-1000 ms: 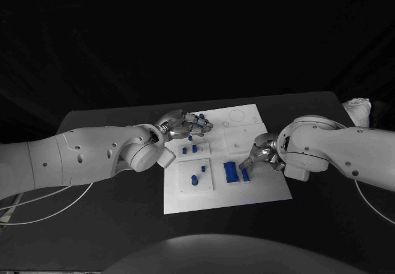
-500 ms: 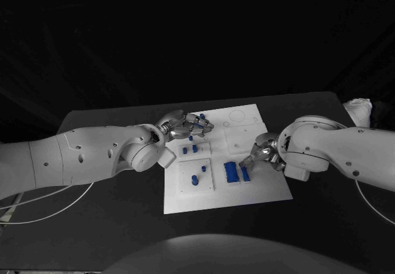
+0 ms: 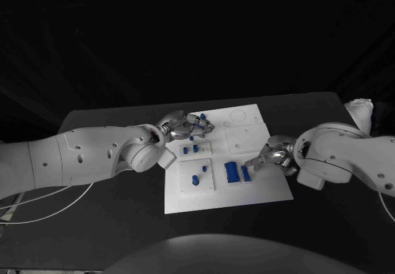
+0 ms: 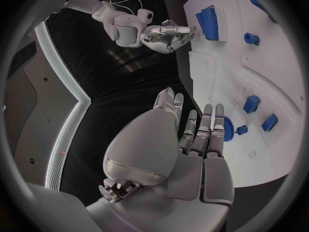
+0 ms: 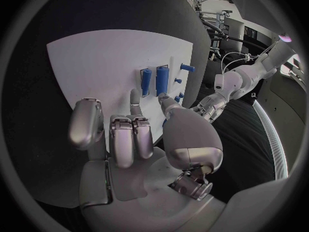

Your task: Assemble the parts on the task board

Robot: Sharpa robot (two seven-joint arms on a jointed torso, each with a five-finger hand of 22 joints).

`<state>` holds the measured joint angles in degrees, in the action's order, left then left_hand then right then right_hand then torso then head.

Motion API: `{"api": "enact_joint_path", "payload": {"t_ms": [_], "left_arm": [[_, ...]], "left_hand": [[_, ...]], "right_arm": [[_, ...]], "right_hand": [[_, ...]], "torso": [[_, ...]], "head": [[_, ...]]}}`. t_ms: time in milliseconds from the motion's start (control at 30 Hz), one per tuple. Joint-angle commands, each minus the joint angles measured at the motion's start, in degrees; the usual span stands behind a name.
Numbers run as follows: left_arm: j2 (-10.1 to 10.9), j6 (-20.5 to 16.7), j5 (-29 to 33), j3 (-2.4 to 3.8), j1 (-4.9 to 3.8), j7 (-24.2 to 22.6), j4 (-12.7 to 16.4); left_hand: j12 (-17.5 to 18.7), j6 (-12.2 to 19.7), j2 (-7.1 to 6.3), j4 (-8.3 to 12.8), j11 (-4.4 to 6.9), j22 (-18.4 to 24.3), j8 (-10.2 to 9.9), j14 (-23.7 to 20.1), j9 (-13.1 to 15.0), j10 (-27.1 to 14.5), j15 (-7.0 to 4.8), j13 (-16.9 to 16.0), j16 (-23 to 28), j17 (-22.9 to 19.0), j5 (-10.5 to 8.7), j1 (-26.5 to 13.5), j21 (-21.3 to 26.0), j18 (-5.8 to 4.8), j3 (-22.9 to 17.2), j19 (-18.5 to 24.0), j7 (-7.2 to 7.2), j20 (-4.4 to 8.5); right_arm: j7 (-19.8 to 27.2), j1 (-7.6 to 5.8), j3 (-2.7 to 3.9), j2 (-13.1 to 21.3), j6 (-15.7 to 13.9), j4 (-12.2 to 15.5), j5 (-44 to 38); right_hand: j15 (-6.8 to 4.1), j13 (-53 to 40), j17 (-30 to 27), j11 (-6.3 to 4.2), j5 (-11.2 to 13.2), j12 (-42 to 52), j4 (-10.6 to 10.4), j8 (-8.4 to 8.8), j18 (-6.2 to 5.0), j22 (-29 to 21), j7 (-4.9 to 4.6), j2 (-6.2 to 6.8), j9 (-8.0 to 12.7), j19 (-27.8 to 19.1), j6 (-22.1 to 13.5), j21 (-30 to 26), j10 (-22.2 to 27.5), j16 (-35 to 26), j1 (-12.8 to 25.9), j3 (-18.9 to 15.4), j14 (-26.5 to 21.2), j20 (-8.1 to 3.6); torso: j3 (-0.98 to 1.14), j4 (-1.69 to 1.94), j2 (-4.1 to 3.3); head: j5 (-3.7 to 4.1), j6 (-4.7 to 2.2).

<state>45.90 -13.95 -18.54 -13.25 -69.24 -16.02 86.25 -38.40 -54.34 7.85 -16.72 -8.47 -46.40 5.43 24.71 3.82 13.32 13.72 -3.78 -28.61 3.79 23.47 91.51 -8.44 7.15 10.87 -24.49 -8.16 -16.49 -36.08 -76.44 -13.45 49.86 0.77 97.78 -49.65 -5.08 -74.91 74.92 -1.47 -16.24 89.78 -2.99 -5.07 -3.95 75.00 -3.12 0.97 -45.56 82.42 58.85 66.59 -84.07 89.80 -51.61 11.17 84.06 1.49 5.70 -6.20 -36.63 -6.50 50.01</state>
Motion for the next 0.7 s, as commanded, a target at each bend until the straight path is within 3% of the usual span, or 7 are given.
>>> {"api": "enact_joint_path", "payload": {"t_ms": [33, 167, 267, 333, 433, 533, 700], "left_arm": [[0.30, 0.39, -0.20, 0.04, -0.02, -1.36, 0.78], [0.65, 0.04, -0.21, 0.04, -0.02, -2.32, 1.51], [0.78, -0.11, -0.21, 0.04, -0.02, -2.88, 1.87], [0.84, -0.17, -0.21, 0.04, -0.02, -3.14, 1.99], [0.93, -0.27, -0.21, 0.04, -0.02, -3.48, 2.14], [1.09, -0.39, -0.21, 0.04, -0.02, -3.74, 2.33], [1.29, -0.48, -0.21, 0.04, -0.01, -3.89, 2.52]], "left_hand": [[-0.20, 0.11, 0.46, 0.06, -0.40, 0.08, 0.24, 0.06, 0.02, 0.20, 0.37, 0.08, -0.38, -0.07, 0.36, 0.34, -0.29, -0.57, 0.22, -0.52, -0.35, -0.06], [-0.24, 0.08, 0.43, 0.06, -0.41, 0.05, 0.31, 0.20, 0.03, 0.35, 0.36, 0.06, -0.52, -0.06, 0.60, 0.67, -0.48, -0.58, 0.18, -0.74, -0.33, -0.03], [-0.26, 0.05, 0.43, 0.05, -0.39, 0.04, 0.35, 0.33, 0.03, 0.45, 0.34, 0.06, -0.62, -0.05, 0.73, 0.85, -0.62, -0.58, 0.16, -0.90, -0.33, -0.01], [-0.31, 0.06, 0.41, 0.04, -0.46, 0.03, 0.38, 0.47, 0.03, 0.60, 0.31, 0.05, -0.73, -0.04, 0.88, 1.02, -0.76, -0.57, 0.14, -1.05, -0.31, 0.01], [-0.43, 0.08, 0.39, 0.03, -0.58, 0.02, 0.40, 0.66, 0.02, 0.90, 0.24, 0.03, -0.87, -0.03, 1.08, 1.23, -0.92, -0.54, 0.13, -1.22, -0.31, 0.03], [-0.50, 0.07, 0.38, 0.04, -0.65, 0.03, 0.43, 0.82, 0.02, 1.11, 0.17, 0.02, -0.98, -0.03, 1.27, 1.41, -1.03, -0.51, 0.11, -1.33, -0.29, 0.06], [-0.57, 0.07, 0.38, 0.03, -0.75, 0.04, 0.46, 0.96, 0.02, 1.31, 0.11, 0.01, -1.07, -0.03, 1.49, 1.54, -1.13, -0.47, 0.10, -1.42, -0.26, 0.07]], "right_arm": [[10.76, 0.02, -0.03, 3.15, -7.73, 3.05, -2.42], [18.46, 0.18, -0.06, 7.61, -12.20, 6.82, -8.49], [23.59, 0.83, -0.07, 10.47, -15.12, 9.12, -14.01], [26.41, 1.50, -0.08, 11.76, -16.62, 10.04, -17.78], [30.17, 2.95, -0.08, 13.05, -19.03, 10.84, -23.30], [32.95, 5.04, -0.09, 13.64, -21.81, 11.02, -29.22], [33.99, 7.82, -0.09, 13.20, -24.15, 10.23, -36.53]], "right_hand": [[0.43, -15.09, 15.08, 0.37, -11.50, 0.22, 2.28, 0.45, -0.26, 9.46, -0.27, -0.01, 0.24, 0.74, -1.52, 1.50, -5.93, 0.20, -4.18, 1.92, 5.94, 0.06], [0.76, -15.09, 15.08, 0.72, -21.30, 0.22, 5.42, 0.51, -0.05, 9.71, -0.79, -0.02, 0.27, 0.90, -3.47, 2.57, -5.93, 0.20, -9.35, 4.82, 5.94, 0.32], [1.33, -15.09, 15.08, 1.23, -21.42, 0.22, 7.49, 0.35, -0.06, 9.68, -1.78, -0.50, 0.13, 0.48, -6.01, 2.47, -5.93, 0.20, -13.24, 6.33, 5.94, 0.67], [1.45, -15.09, 15.08, 1.33, -17.61, 0.22, 8.73, 0.32, -0.15, 9.55, -2.10, -0.83, 0.46, -0.19, -7.72, 1.95, -5.93, 0.20, -15.88, 6.97, 5.94, 0.97], [1.35, -15.09, 15.08, 1.21, -6.26, 0.22, 9.15, -0.60, -0.03, 9.71, -1.80, -0.96, 0.95, -0.61, -8.14, 2.75, -5.93, 0.20, -18.41, 6.07, 5.94, 1.16], [1.45, -15.09, 15.08, 1.03, -0.21, 0.22, 8.26, -2.17, 0.09, 9.92, -1.42, -0.32, 1.27, -0.59, -7.08, 3.84, -5.93, 0.20, -19.01, 4.34, 5.94, 1.27], [1.28, -15.09, 15.08, 0.79, 2.75, 0.22, 6.29, -5.94, 0.02, 9.86, -0.64, 0.71, -0.10, -0.94, -4.85, 3.94, -5.93, 0.20, -18.57, 1.74, 5.94, 1.19]], "torso": [[-0.02, -0.06, 0.02], [-0.01, -0.11, 0.08], [-0.02, -0.15, 0.13], [-0.02, -0.15, 0.12], [-0.02, -0.14, 0.05], [-0.03, -0.09, -0.01], [-0.02, -0.07, -0.01]], "head": [[-0.43, -0.01], [-0.45, -0.01], [-0.34, -0.01], [-0.28, -0.01], [-0.22, -0.01], [-0.14, -0.01], [-0.19, -0.01]]}}
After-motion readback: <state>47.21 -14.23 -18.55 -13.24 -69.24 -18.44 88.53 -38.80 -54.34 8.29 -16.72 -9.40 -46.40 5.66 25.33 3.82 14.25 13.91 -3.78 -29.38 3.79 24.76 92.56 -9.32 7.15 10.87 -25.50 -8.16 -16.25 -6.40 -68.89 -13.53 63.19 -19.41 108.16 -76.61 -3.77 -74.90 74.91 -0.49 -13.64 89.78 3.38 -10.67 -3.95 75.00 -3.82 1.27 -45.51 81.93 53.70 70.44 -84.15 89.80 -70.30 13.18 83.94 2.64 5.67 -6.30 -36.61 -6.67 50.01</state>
